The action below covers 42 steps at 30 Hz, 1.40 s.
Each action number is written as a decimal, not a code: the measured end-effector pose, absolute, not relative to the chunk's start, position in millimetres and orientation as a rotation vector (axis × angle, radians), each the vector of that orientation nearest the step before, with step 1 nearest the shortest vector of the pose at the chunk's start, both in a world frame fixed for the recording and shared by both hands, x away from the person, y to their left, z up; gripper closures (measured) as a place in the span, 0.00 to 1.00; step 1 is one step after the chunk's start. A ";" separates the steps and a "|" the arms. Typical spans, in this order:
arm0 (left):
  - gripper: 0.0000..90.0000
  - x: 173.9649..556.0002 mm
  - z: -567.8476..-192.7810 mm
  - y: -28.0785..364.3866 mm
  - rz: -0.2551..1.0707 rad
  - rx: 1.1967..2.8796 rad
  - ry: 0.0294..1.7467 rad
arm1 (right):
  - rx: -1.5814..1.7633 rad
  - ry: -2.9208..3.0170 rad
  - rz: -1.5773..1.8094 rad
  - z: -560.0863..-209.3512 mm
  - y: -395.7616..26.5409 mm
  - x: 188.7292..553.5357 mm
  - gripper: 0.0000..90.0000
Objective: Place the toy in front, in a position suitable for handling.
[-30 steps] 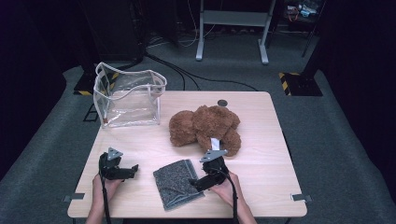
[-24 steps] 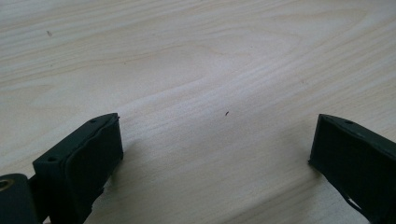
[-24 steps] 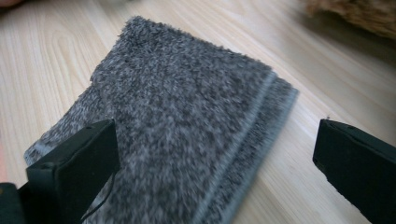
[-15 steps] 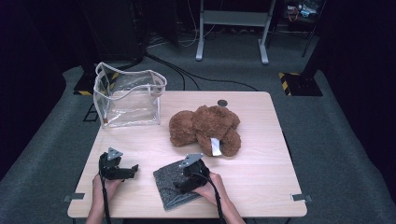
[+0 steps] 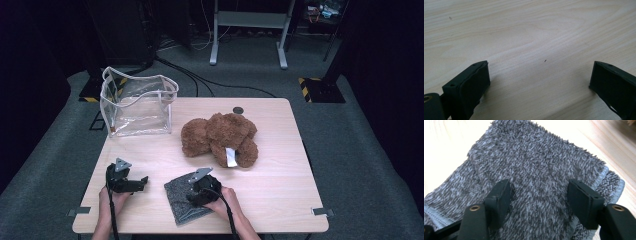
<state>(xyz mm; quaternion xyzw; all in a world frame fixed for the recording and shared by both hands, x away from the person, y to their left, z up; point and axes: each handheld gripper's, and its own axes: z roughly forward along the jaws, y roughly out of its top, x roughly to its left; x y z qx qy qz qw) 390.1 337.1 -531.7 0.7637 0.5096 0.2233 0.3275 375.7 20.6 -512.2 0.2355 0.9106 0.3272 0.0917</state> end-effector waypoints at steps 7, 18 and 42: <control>0.03 390.0 -531.4 337.3 0.583 2.005 1.335 | 0.715 2.701 0.971 -511.3 20.3 373.9 0.54; 0.03 390.1 -531.3 337.5 0.582 2.008 1.334 | 0.722 2.703 1.003 -511.0 16.8 374.2 0.81; 0.03 390.1 -531.3 337.6 0.583 2.007 1.336 | 0.776 2.646 1.161 -495.0 -9.9 370.7 0.89</control>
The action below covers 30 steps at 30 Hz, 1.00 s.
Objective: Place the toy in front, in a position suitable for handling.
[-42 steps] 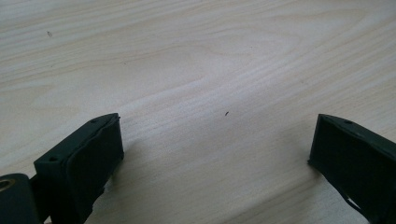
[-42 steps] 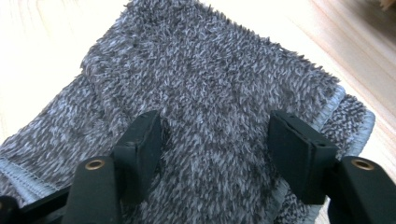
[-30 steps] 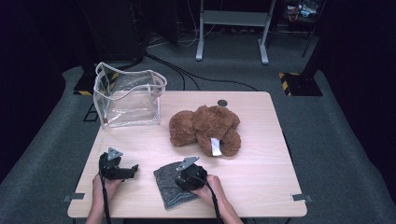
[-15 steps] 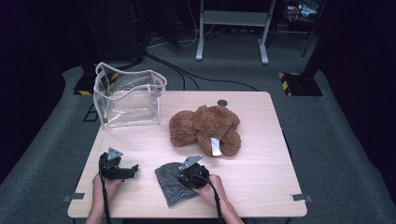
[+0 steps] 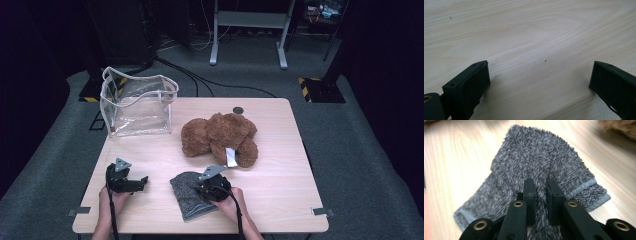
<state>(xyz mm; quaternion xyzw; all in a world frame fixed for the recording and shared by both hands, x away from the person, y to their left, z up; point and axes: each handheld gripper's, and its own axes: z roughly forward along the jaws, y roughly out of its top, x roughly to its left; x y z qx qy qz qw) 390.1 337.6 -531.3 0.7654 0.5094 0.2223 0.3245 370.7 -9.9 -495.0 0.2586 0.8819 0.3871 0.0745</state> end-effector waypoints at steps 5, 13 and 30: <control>0.03 390.1 -531.3 337.6 0.581 2.006 1.335 | 0.823 2.603 1.196 -486.6 -24.6 367.1 0.89; 0.03 390.1 -531.3 337.5 0.583 2.006 1.336 | 0.879 2.547 1.227 -475.7 -50.8 361.1 0.89; 0.03 390.2 -531.8 337.3 0.587 1.999 1.334 | 1.025 2.449 1.183 -475.7 -112.7 348.2 0.89</control>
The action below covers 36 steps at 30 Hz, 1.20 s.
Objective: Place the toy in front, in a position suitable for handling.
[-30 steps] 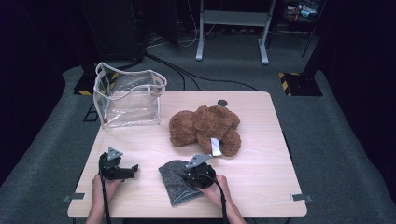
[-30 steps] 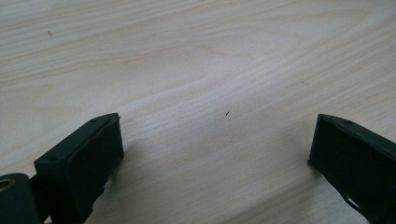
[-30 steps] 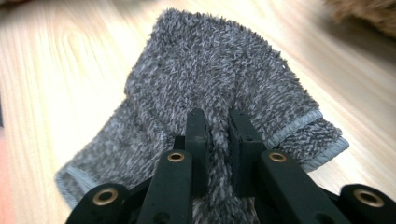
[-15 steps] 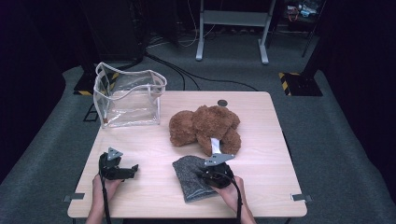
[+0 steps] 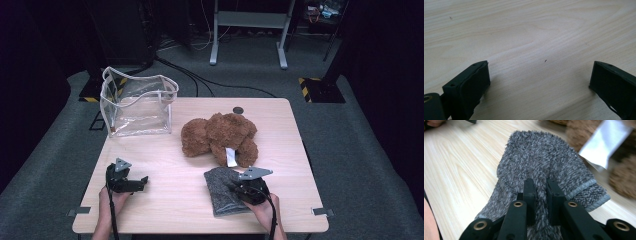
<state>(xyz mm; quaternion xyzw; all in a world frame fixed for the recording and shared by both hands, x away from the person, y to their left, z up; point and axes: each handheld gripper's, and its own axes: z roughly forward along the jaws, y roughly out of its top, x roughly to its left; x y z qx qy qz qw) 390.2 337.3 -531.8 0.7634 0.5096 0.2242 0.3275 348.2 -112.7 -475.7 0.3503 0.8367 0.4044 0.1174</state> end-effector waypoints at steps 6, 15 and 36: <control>0.03 390.2 -531.8 337.3 0.587 1.999 1.335 | 1.058 2.419 1.164 -475.2 -135.7 343.1 0.89; 0.03 390.3 -531.8 337.4 0.586 2.000 1.335 | 1.126 2.355 1.123 -474.1 -168.5 337.3 0.89; 0.03 390.2 -531.8 337.3 0.587 1.999 1.335 | 1.357 2.138 1.030 -473.2 -237.9 347.7 0.89</control>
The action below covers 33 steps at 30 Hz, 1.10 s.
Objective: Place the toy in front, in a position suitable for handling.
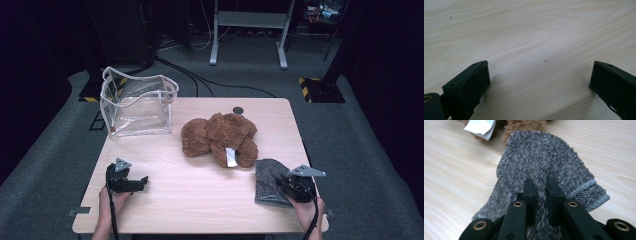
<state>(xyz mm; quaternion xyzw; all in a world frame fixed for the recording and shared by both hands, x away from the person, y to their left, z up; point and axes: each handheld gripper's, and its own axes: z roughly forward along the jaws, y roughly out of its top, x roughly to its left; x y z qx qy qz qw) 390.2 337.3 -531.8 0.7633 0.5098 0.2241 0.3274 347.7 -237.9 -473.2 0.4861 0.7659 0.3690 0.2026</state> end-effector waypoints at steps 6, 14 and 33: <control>0.03 390.2 -531.8 337.3 0.587 1.999 1.335 | 1.392 2.077 1.016 -469.9 -247.6 358.3 0.89; 0.03 390.1 -531.8 337.1 0.589 1.998 1.335 | 1.457 2.002 0.980 -467.7 -257.6 383.4 0.88; 0.03 389.8 -531.6 337.1 0.586 1.999 1.337 | 1.593 1.902 0.914 -486.8 -259.9 429.6 0.86</control>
